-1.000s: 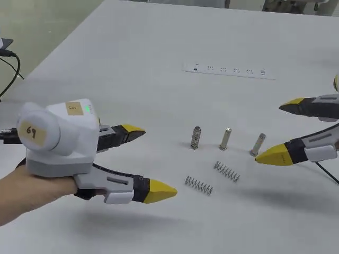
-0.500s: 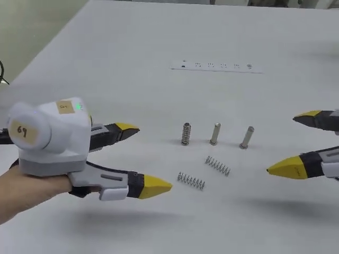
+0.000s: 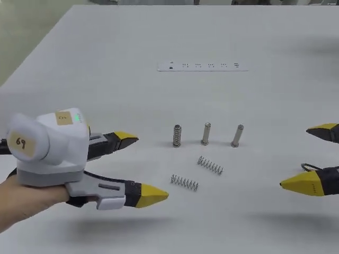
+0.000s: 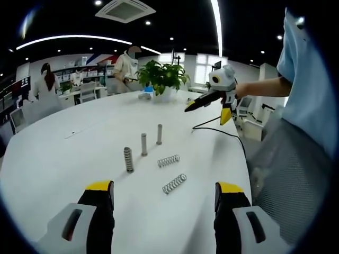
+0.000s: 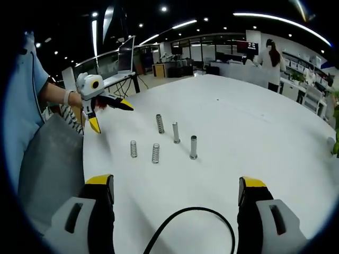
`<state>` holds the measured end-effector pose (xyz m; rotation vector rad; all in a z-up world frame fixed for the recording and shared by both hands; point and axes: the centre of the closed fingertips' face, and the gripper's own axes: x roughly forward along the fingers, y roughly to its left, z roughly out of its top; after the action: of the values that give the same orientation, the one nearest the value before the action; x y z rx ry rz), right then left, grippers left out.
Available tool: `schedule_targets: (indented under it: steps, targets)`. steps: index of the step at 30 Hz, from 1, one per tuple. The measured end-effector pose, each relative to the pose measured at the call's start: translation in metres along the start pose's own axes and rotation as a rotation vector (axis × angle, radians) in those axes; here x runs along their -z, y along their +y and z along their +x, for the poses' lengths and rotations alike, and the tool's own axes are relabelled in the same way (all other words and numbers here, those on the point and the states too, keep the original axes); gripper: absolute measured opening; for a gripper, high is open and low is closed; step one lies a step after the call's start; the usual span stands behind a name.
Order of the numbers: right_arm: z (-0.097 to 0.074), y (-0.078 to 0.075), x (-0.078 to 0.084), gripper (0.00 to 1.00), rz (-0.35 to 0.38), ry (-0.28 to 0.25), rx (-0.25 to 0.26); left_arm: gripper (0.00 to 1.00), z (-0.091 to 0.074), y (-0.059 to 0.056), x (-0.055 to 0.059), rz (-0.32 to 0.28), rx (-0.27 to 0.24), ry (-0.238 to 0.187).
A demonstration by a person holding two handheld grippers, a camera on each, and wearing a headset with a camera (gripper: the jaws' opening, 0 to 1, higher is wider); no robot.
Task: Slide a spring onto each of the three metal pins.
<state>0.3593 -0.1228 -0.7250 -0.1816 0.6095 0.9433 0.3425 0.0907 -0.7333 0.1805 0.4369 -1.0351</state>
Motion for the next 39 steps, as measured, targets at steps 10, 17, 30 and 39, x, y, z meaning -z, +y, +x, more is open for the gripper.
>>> schedule_targets:
  steps: [10, 17, 30, 39]
  targets:
    - [-0.011, 0.001, 0.006, 0.96, 0.034, -0.023, 0.033, 0.72, 0.009, -0.001, 0.005, 0.037, 0.055, 0.041]
    - [-0.017, 0.004, 0.007, 0.96, 0.048, -0.038, 0.039, 0.64, 0.017, -0.006, 0.009, 0.084, 0.119, 0.071]
    - [-0.030, 0.006, 0.013, 0.95, 0.064, -0.050, 0.056, 0.52, 0.031, -0.008, 0.019, 0.196, 0.219, 0.141]
    - [-0.036, 0.007, 0.018, 0.94, 0.083, -0.054, 0.071, 0.43, 0.043, -0.010, 0.026, 0.248, 0.282, 0.173]
